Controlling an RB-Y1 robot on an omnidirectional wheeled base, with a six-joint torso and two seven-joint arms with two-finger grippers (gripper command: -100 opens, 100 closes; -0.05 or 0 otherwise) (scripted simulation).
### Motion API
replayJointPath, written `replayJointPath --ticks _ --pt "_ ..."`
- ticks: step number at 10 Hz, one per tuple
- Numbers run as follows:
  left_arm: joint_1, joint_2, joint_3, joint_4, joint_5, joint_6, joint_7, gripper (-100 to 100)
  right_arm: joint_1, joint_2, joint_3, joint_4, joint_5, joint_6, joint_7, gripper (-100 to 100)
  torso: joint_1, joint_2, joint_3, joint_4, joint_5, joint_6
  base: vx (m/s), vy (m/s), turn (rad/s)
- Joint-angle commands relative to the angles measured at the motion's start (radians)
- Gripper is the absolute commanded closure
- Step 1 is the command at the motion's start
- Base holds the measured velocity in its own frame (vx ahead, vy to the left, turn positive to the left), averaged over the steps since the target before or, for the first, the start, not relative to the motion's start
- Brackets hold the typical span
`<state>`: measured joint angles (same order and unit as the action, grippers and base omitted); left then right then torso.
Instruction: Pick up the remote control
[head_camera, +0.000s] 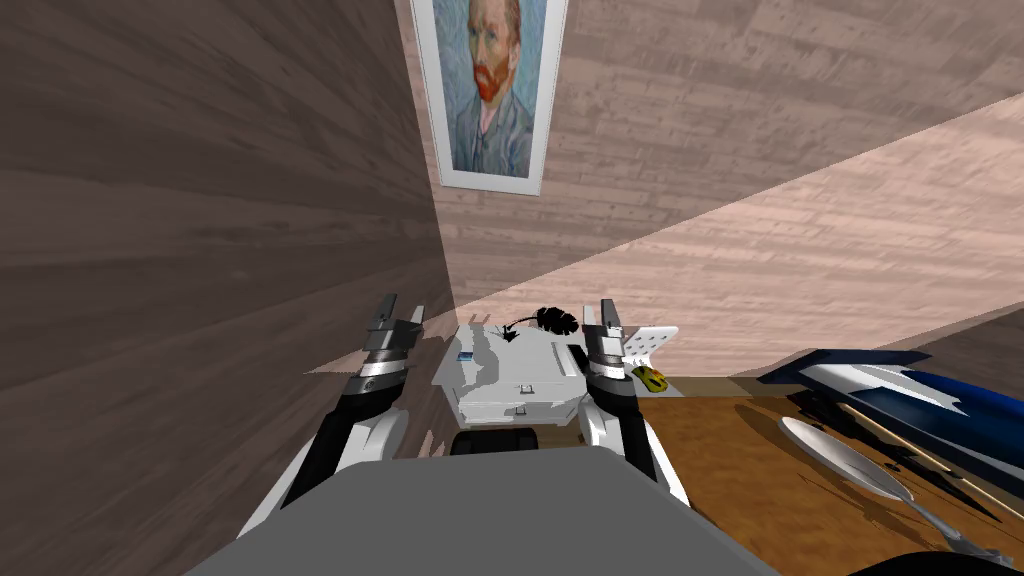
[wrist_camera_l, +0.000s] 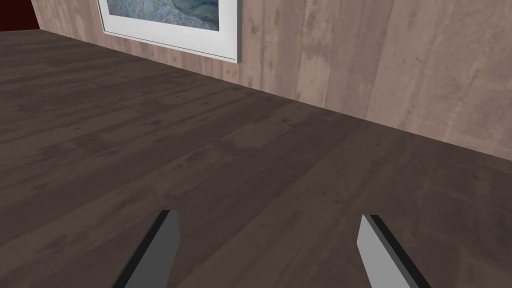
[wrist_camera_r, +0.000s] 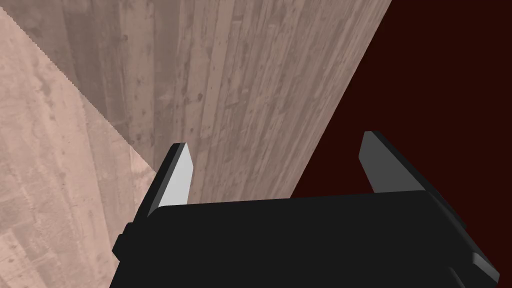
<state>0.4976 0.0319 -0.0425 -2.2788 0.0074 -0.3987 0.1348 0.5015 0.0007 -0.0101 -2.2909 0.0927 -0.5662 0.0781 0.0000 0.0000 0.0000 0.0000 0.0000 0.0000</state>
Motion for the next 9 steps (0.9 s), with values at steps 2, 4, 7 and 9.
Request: replayJointPath --ticks 2,4,7,9 --pt "0.000 0.000 0.000 0.000 0.000 0.000 0.000 0 0.014 -0.054 0.032 -0.013 0.014 -0.006 0.014 -100 -0.001 0.001 0.000 0.000 0.000 0.000 -0.020 -0.019 0.061" --pt "0.000 0.000 0.000 0.000 0.000 0.000 0.000 0 0.030 -0.116 0.076 -0.027 0.033 -0.011 0.038 -100 -0.003 0.003 0.002 0.001 -0.001 0.000 -0.056 -0.048 0.114" --pt "0.000 0.000 0.000 0.000 0.000 0.000 0.000 0 0.060 -0.214 0.158 -0.046 0.070 -0.016 0.097 -100 -0.004 0.005 0.003 0.001 -0.001 0.000 -0.079 -0.064 0.207" --pt "0.000 0.000 0.000 0.000 0.000 0.000 0.000 0 0.071 -0.267 0.198 -0.051 0.083 -0.016 0.122 -100 -0.004 0.004 0.002 0.001 -0.001 0.000 -0.043 -0.045 0.111"
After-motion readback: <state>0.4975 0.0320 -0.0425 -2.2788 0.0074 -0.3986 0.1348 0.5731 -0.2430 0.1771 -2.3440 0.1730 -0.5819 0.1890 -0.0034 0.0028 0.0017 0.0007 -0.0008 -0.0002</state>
